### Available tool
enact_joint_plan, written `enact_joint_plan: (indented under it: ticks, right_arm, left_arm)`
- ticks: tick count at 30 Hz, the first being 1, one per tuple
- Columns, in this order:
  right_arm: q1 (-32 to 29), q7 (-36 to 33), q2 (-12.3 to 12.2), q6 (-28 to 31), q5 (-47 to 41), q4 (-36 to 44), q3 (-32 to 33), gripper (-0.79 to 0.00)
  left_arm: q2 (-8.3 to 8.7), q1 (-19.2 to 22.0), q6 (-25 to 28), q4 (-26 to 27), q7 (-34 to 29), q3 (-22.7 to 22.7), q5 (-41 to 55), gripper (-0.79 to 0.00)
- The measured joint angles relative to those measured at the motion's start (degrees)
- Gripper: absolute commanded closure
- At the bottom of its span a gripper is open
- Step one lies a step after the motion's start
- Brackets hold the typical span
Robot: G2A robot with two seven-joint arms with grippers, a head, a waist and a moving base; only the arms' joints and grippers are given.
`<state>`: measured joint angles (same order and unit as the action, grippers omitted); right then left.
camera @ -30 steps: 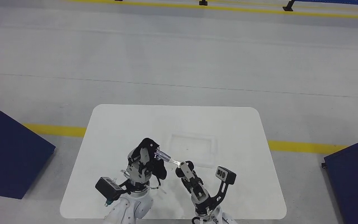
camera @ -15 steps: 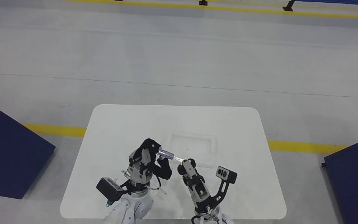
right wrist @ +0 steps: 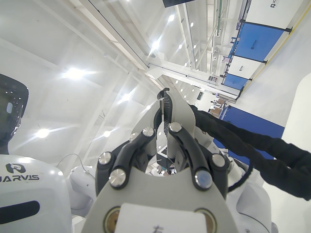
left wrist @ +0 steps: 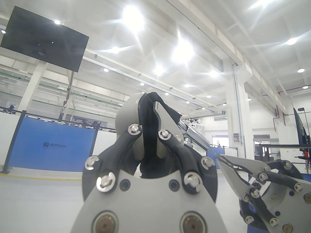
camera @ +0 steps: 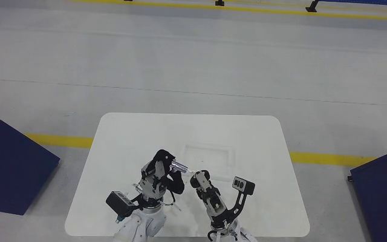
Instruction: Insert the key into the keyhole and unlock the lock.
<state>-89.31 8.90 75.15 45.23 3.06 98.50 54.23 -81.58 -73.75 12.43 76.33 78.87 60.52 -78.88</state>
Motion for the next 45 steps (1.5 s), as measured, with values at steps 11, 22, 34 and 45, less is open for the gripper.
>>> enact_joint_plan:
  ticks: [11,22,34,45]
  right_arm:
    - [-0.62,-0.54,0.69,-1.37,0.01,-0.32,-1.12,0.0]
    - [-1.06,2.66,1.73,0.18,0.0,0.29,-2.06,0.0]
    - [-0.54,1.13,2.29,-0.05,0.29,-0.86,-1.9,0.0]
    - [-0.47,-0.44,2.55,0.23,0.82,-0.7,-1.09,0.0]
  left_arm:
    - [-0.01,-0.19,-0.11,0.23,0.05,0.39,-0.74,0.0]
    - [-0.09,-0.48,-1.18,0.42,0.02,0.59,-1.58,0.0]
    - [-0.12,-0.71,1.51,0.9,-0.3,-0.09,-1.92,0.0]
    - [-0.34,-0.89,2.87,0.83,-0.71,-0.18,0.9,0.0]
